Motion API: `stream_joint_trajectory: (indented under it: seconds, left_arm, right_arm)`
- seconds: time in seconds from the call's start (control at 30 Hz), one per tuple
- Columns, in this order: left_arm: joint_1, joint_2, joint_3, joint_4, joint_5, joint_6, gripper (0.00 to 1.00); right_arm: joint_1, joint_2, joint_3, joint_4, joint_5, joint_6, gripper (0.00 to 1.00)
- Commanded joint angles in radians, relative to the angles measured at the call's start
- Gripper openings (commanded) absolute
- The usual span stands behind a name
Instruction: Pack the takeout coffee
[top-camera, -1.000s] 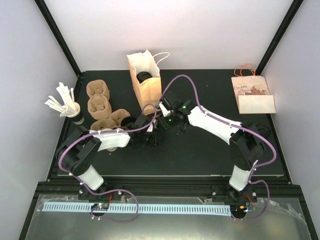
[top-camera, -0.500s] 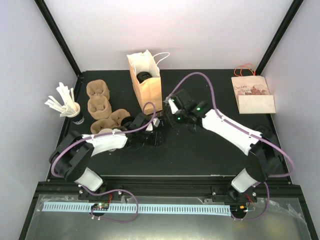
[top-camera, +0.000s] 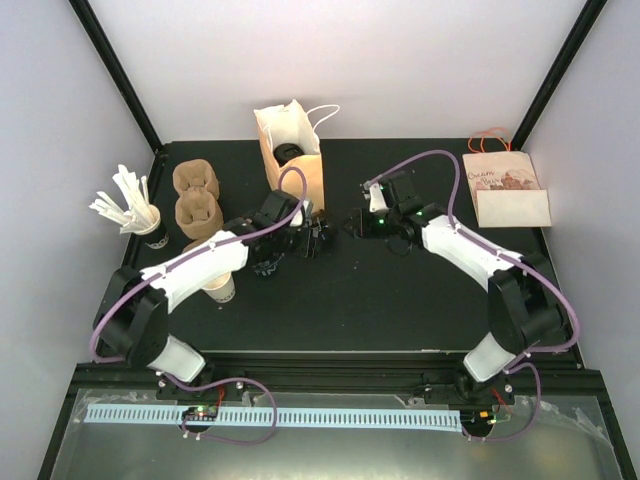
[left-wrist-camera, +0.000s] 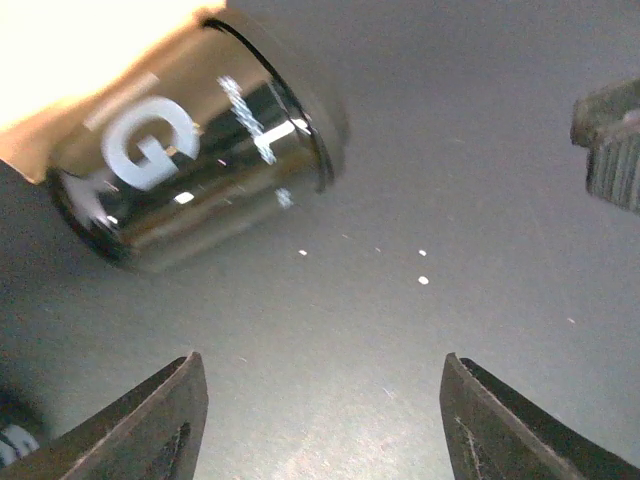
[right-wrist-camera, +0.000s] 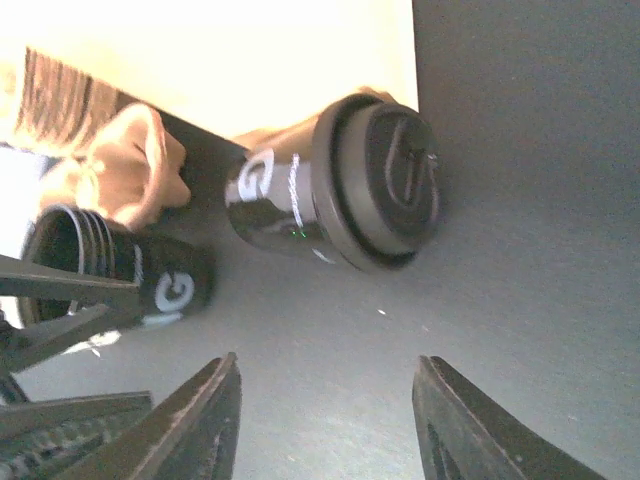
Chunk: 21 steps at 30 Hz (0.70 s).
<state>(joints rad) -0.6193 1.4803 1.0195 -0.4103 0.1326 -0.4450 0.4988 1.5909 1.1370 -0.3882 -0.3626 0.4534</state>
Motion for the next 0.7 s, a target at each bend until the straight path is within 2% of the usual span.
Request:
stream_joint_trajectory:
  seconds: [0.0,0.1,0.2,0.33,0.5,0.67]
  left_arm:
    - [0.018,0.095,0.105,-0.105,-0.093,0.105,0.69]
    - [0.021,0.170,0.181,-0.142,-0.120,0.142,0.73]
    - [0.043,0.239,0.241,-0.172,-0.094,0.141,0.73]
    - [0.078,0.249,0.244,-0.170,-0.060,0.096,0.71]
    - [0.118,0.199,0.168,-0.103,-0.001,0.046,0.68]
    - [0.131,0.233,0.167,-0.106,0.020,0.041,0.68]
  right_arm:
    - [0.000,0.052,-0.005,0.209,-0.060,0.101,0.53]
    - [0.000,0.068,-0.027,0.283,-0.047,0.085,0.67]
    - [0.000,0.104,-0.020,0.309,-0.059,0.042,0.70]
    - [0.000,0.141,-0.052,0.370,-0.075,0.002,0.83]
    - [0.001,0.171,-0.104,0.445,-0.073,-0.035,0.80]
    - [0.016,0.212,-0.095,0.474,-0.066,-0.104,0.82]
